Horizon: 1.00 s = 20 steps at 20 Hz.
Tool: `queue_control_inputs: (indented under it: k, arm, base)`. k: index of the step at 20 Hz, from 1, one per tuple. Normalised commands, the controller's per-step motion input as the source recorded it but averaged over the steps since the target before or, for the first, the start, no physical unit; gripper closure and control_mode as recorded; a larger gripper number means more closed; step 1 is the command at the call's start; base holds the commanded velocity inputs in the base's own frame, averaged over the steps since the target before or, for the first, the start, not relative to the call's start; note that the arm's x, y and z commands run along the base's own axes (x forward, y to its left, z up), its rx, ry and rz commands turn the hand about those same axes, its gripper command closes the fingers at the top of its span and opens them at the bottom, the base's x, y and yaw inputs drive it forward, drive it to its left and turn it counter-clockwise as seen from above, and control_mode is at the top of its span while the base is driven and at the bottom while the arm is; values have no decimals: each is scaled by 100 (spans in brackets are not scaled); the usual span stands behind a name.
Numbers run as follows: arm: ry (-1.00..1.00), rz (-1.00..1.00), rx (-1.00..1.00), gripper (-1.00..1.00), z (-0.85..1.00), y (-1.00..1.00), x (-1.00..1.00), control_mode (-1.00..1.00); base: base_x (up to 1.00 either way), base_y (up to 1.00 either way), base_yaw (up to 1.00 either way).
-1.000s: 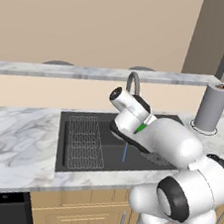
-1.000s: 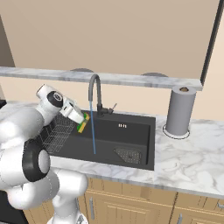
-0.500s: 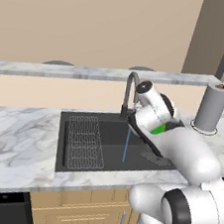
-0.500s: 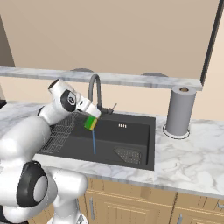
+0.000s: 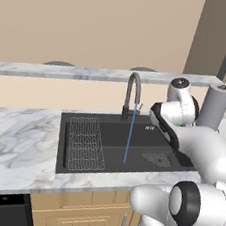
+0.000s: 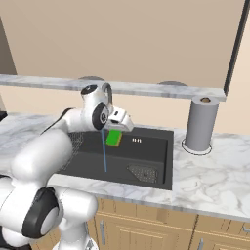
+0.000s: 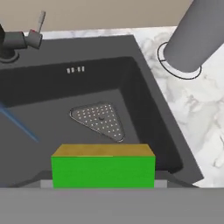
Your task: Soak the sponge with water for a few seconds and then drop it inside the sink.
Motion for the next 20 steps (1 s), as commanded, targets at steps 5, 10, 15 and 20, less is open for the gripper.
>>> queue_control_inputs:
  k: [5,10,15,20]
  arm:
    - [22,15,9,100,0,-27,54,-100]
    - [25,8,4,100,0,-13,77,-100]
    - [15,5,2,100,-2,-7,64,-100]
    - [0,3,7,100,-20,-26,30,-100]
  base:
    - [0,0,0]
    - [0,0,0]
    - [0,0,0]
    - [0,0,0]
